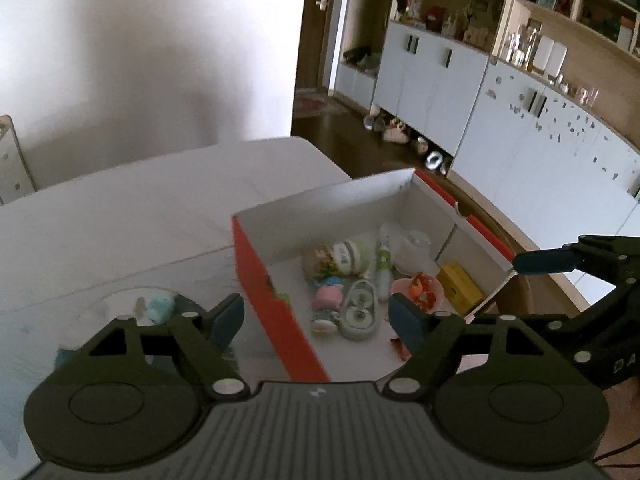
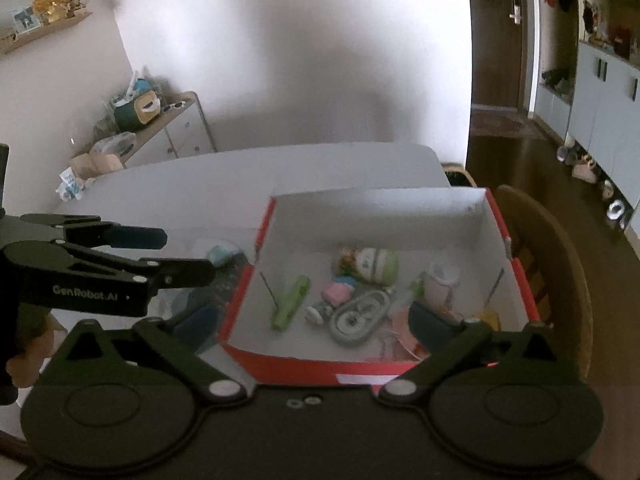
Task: Organize rigid objects
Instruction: 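Withdraw both tools from the box back over the tray, then grasp the white bunny keychain with the left tool while the right tool grasps the teal blob, then carry the bunny keychain and teal blob into the red box with both tools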
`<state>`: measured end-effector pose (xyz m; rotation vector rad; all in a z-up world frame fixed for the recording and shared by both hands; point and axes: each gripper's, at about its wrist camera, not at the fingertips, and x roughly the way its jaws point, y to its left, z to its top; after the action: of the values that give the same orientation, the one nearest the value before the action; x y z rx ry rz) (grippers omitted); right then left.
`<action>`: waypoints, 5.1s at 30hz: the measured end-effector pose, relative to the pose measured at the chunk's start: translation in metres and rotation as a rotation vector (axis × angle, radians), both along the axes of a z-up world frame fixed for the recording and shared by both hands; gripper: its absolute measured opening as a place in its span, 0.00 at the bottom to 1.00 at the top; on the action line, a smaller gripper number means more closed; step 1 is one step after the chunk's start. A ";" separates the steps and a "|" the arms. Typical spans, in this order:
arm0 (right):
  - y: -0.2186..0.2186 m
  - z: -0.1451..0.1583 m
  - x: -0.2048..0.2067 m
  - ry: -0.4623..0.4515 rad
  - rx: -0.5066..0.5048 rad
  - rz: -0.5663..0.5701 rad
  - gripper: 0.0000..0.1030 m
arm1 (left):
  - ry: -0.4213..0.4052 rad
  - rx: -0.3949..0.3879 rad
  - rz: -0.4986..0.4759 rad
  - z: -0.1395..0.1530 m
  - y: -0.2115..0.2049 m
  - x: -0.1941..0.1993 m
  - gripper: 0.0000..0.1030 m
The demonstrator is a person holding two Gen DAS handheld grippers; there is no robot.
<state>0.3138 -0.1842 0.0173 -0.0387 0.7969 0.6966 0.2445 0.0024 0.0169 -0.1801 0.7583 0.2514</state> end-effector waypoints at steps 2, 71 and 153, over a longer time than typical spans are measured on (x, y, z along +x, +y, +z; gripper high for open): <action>0.008 0.002 -0.006 -0.009 0.004 -0.007 0.99 | -0.012 0.011 -0.001 0.001 0.006 -0.009 0.77; 0.261 -0.121 0.062 0.082 -0.152 0.007 0.77 | -0.031 0.007 0.033 -0.142 0.201 -0.049 0.98; 0.041 -0.007 0.002 0.002 0.042 0.014 0.36 | -0.120 0.021 -0.024 0.001 0.054 -0.057 0.33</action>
<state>0.3159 -0.1430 0.0103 -0.0055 0.7844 0.7269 0.1878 0.0568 0.0181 -0.1641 0.6382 0.2235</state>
